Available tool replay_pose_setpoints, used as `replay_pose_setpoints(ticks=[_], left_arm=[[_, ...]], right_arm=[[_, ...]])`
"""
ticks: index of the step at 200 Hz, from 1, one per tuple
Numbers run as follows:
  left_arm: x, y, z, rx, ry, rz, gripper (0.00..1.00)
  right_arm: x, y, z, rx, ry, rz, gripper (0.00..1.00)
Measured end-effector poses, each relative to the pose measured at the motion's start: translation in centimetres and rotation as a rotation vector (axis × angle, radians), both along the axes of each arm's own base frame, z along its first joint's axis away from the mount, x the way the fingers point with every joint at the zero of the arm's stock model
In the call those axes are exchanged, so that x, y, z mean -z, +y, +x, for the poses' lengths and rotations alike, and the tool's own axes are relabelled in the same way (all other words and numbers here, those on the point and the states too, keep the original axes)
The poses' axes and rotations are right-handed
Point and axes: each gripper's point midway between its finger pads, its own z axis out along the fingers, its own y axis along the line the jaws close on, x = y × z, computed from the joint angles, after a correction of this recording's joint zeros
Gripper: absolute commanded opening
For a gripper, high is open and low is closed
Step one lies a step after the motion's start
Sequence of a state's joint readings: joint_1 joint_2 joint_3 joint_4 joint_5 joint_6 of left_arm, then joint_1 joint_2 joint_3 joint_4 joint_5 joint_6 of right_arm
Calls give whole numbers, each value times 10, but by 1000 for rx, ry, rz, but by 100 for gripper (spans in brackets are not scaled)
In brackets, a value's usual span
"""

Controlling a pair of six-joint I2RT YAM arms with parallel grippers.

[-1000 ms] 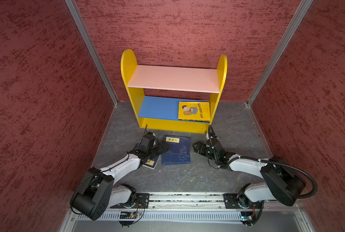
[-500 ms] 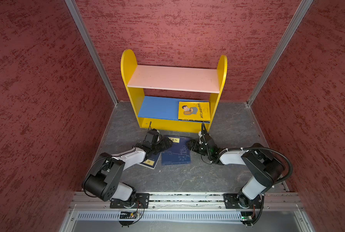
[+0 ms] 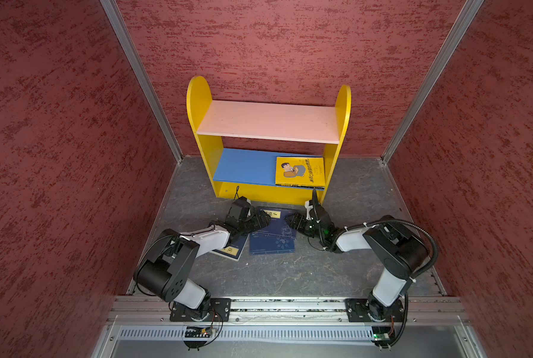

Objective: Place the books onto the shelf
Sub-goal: 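Lower both grippers onto the dark blue book's edges on the table, then lift the dark blue book upright with both grippers, pinching its spine edge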

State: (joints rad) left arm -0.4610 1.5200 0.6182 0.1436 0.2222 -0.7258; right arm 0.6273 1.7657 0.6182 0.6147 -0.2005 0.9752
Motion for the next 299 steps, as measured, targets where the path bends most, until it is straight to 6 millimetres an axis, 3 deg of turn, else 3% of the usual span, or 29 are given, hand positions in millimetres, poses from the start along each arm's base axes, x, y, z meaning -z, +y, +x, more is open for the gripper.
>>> replay_pose_setpoints(ticks=[90,114,145,181,262,299], left_arm=[[-2,-14,-7,51,7,-30,94],[-2,-14,-7,52,7,-31,94],[-2,-15,-8,54,8,-33,94],[-2,-15,-8,56,9,-35,94],[-4,-12,-10,52,18,-32,95],[-27,2,-9,19,-19,-44,97]], right_arm=[[-8,-11,-27,5,53,238,80],[-16,-13,-26,18,41,292,73],[-21,-19,-27,40,34,356,51],[-22,-22,-27,54,41,389,34],[-21,-25,-28,63,46,383,13],[-28,-29,-30,68,41,358,9]])
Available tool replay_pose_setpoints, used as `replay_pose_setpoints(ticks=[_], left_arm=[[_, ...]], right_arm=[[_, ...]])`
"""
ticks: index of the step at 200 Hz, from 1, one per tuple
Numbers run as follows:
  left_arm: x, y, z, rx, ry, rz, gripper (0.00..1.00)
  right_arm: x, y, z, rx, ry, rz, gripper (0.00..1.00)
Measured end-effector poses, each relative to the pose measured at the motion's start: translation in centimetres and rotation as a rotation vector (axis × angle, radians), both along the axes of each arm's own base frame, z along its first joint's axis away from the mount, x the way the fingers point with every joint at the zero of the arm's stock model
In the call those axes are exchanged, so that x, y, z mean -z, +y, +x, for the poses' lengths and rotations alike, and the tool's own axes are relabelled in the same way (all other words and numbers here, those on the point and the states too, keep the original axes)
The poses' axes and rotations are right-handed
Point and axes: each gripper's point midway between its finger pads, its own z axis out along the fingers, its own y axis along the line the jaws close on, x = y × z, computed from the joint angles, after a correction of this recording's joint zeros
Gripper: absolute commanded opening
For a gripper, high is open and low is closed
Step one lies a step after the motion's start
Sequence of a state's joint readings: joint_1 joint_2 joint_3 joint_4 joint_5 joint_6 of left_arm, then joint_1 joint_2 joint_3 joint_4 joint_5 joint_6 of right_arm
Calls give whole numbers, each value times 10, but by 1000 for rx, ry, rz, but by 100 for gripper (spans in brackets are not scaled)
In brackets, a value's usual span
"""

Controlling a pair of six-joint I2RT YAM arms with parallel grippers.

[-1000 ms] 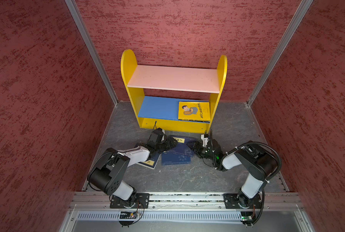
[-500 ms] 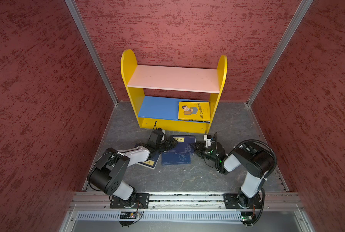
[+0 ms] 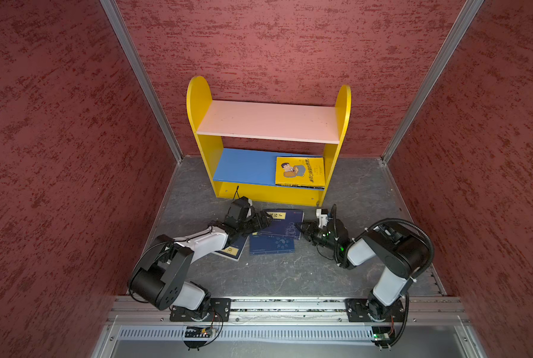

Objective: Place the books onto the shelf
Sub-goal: 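Lift the dark blue book upright with both grippers, pinching its spine edge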

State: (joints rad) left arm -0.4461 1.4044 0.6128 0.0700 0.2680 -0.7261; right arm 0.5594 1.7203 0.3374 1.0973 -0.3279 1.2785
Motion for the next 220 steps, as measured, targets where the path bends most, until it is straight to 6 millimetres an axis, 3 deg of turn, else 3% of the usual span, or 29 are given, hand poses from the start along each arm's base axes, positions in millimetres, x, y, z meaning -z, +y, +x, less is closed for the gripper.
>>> replay_pose_setpoints(ticks=[55,92,160,220], left_arm=[[-39,37,-2,-73,-70,-11,99],[-59,47,-15,-29,-95,-68,100],[-103,26,-38,199,-118,-249,99],[-131,9,-46,311,-162,-400,92]], right_arm=[[-27,-12,-5,1,-31,-52,9],[-62,-18,-12,-35,-80,-86,9],[-145,-33,-27,-65,-231,-57,11],[-165,-42,-22,-41,-257,15,11]])
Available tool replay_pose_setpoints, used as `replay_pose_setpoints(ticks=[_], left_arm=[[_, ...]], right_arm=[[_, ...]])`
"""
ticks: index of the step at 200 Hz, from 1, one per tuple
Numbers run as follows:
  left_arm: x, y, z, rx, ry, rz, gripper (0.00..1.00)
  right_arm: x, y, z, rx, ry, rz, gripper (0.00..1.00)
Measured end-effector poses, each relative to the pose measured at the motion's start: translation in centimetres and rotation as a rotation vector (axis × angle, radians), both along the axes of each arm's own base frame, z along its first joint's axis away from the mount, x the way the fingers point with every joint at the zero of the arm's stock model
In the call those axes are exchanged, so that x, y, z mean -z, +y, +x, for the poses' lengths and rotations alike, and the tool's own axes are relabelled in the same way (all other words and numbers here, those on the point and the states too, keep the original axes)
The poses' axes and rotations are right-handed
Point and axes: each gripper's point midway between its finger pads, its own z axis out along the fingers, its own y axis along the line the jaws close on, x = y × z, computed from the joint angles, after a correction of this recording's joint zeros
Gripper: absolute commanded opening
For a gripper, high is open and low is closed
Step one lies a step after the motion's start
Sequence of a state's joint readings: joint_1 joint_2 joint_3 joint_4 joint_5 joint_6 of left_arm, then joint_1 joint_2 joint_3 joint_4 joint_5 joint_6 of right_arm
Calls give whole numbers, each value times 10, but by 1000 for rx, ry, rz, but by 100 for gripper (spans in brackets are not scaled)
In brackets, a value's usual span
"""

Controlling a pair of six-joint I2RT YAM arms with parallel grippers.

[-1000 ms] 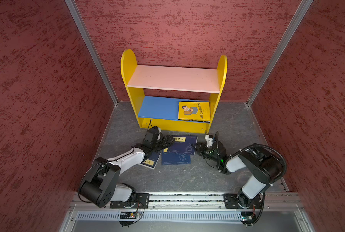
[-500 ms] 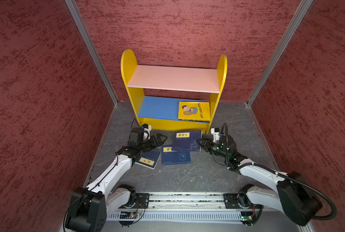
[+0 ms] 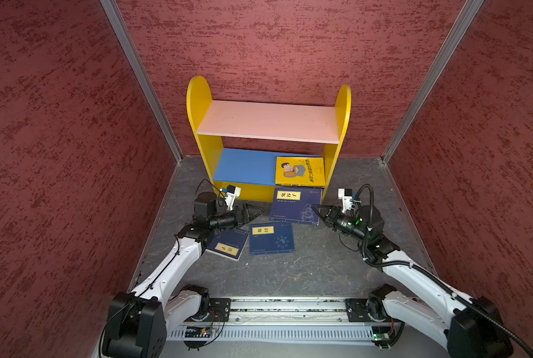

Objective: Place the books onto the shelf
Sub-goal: 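Lift the dark blue book upright with both grippers, pinching its spine edge, then carry the upright dark blue book toward the blue shelf with both grippers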

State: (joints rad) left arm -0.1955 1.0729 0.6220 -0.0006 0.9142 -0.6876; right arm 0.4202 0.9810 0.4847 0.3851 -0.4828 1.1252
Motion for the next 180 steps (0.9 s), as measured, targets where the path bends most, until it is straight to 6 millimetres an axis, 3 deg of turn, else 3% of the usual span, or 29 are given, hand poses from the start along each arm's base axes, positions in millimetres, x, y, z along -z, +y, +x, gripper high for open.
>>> replay_pose_setpoints(ticks=[56,69,106,143,180], left_arm=[[4,-10,0,37,26,-41,87],[5,-16,0,54,25,-47,79],[9,-38,-1,120,40,-78,77],[4,-55,1,167,27,-132,55],[-8,-58,6,171,-5,-175,50]], right_arm=[[-24,-6,3,-10,-52,82,11],[-29,-7,3,-12,-65,96,11],[-35,-5,6,-27,-83,126,11],[-35,-4,7,-33,-90,144,11],[-35,-4,6,-38,-90,153,11]])
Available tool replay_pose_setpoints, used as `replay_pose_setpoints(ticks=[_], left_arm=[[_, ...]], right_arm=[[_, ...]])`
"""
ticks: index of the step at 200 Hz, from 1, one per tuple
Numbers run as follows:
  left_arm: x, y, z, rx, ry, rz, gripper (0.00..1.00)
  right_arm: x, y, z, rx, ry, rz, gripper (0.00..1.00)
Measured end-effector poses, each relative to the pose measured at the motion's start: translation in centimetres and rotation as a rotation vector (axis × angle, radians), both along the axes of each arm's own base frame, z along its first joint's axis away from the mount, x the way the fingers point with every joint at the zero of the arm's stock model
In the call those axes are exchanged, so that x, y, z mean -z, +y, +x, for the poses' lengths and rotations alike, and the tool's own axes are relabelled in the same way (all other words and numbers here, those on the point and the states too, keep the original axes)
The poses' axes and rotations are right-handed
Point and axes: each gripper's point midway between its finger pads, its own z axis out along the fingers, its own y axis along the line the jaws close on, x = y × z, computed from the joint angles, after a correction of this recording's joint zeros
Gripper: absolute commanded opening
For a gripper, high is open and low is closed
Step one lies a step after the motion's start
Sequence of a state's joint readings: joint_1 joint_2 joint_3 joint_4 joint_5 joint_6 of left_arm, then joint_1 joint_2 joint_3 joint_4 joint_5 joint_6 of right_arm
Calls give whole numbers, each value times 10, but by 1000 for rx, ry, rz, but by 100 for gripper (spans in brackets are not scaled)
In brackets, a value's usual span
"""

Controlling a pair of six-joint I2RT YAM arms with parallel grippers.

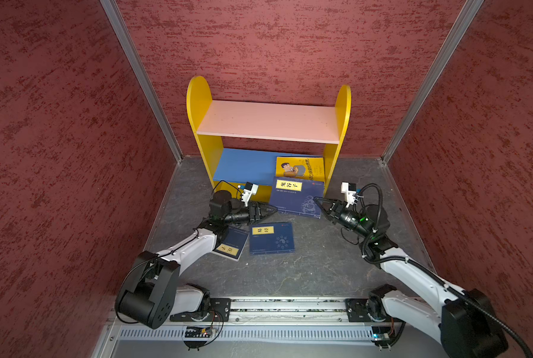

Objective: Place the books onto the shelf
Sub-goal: 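Carry the upright dark blue book toward the blue shelf with both grippers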

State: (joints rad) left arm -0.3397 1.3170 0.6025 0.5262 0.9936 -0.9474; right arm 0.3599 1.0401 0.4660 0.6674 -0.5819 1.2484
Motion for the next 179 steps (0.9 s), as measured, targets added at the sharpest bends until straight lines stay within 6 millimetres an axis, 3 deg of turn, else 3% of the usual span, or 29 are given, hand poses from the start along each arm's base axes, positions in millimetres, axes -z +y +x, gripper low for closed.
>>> replay_pose_setpoints(ticks=[34,93,114,136,158,179], left_arm=[[-7,1,2,-6,-11,-21,23],[-18,4,5,-15,-35,-49,7],[-21,6,6,-20,-41,-55,2],[-21,9,10,-38,-31,-55,0],[-29,13,19,-68,-37,-59,0],[-42,17,36,-105,-55,-68,0]], right_arm=[[-2,0,-1,-5,-6,5,12],[3,-1,3,0,10,-1,13],[11,0,7,1,30,-9,19],[14,1,13,13,39,-28,40],[-1,0,24,47,1,-67,72],[-21,-5,38,114,-46,-114,81]])
